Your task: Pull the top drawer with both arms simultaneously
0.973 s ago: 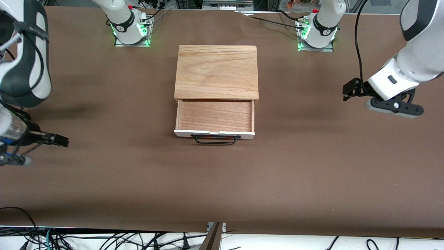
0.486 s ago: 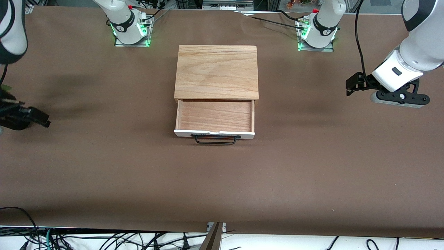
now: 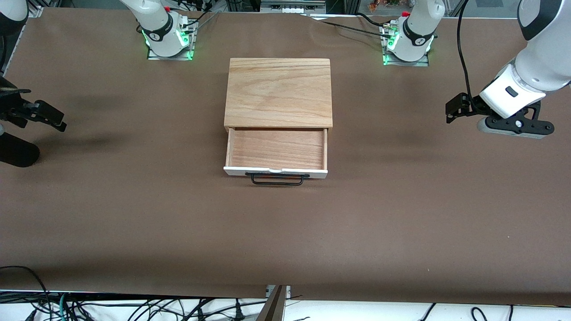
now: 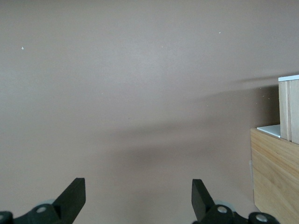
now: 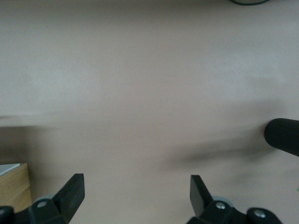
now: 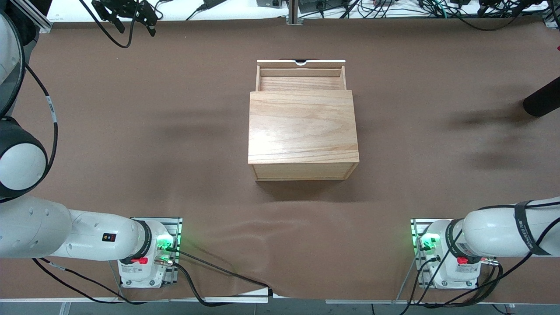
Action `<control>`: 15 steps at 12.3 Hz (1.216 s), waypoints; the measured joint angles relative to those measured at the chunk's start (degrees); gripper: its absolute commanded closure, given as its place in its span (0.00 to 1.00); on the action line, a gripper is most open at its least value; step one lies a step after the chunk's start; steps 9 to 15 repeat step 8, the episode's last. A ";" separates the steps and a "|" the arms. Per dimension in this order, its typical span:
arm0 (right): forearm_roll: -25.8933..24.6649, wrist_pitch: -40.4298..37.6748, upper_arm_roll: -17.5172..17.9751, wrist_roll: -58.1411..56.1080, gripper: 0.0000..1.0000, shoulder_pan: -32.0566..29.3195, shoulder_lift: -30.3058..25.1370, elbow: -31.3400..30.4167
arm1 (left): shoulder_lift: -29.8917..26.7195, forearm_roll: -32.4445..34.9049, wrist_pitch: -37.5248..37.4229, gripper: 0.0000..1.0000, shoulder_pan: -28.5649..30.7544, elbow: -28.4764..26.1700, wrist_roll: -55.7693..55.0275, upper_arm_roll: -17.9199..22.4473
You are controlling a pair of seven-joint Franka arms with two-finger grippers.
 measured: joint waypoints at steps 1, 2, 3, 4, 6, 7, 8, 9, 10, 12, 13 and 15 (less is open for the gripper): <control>0.00 0.07 0.21 0.00 0.00 0.00 0.50 -0.01 | 0.00 0.00 0.00 0.00 -0.01 0.00 0.00 -0.01; 0.00 0.14 0.53 0.00 0.00 0.01 0.85 0.10 | 0.00 0.00 0.00 0.00 -0.01 0.00 0.00 -0.02; 0.00 0.15 0.80 0.00 0.00 0.02 1.08 0.34 | 0.00 0.00 0.00 0.00 -0.02 0.00 0.00 -0.04; 0.03 0.16 0.93 0.00 0.00 0.02 1.19 0.55 | 0.00 0.00 0.00 0.00 -0.02 0.00 0.00 -0.06; 0.05 0.16 0.94 0.00 0.00 0.02 1.20 0.67 | 0.00 0.00 0.00 0.00 -0.03 0.00 0.00 -0.07; 0.05 0.16 0.94 0.00 0.00 0.01 1.20 0.67 | 0.00 0.00 0.00 0.00 -0.03 0.00 0.00 -0.08; 0.05 0.16 0.94 0.00 0.00 0.01 1.20 0.67 | 0.00 0.00 0.00 0.00 -0.03 0.00 0.00 -0.08; 0.05 0.16 0.94 0.00 0.00 0.01 1.20 0.67 | 0.00 0.00 0.00 0.00 -0.03 0.00 0.00 -0.08; 0.05 0.16 0.94 0.00 0.00 0.01 1.20 0.67 | 0.00 0.00 0.00 0.00 -0.03 0.00 0.00 -0.08; 0.05 0.16 0.94 0.00 0.00 0.01 1.20 0.67 | 0.00 0.00 0.00 0.00 -0.03 0.00 0.00 -0.08; 0.05 0.16 0.94 0.00 0.00 0.01 1.20 0.67 | 0.00 0.00 0.00 0.00 -0.03 0.00 0.00 -0.08; 0.05 0.16 0.94 0.00 0.00 0.01 1.20 0.67 | 0.00 0.00 0.00 0.00 -0.03 0.00 0.00 -0.08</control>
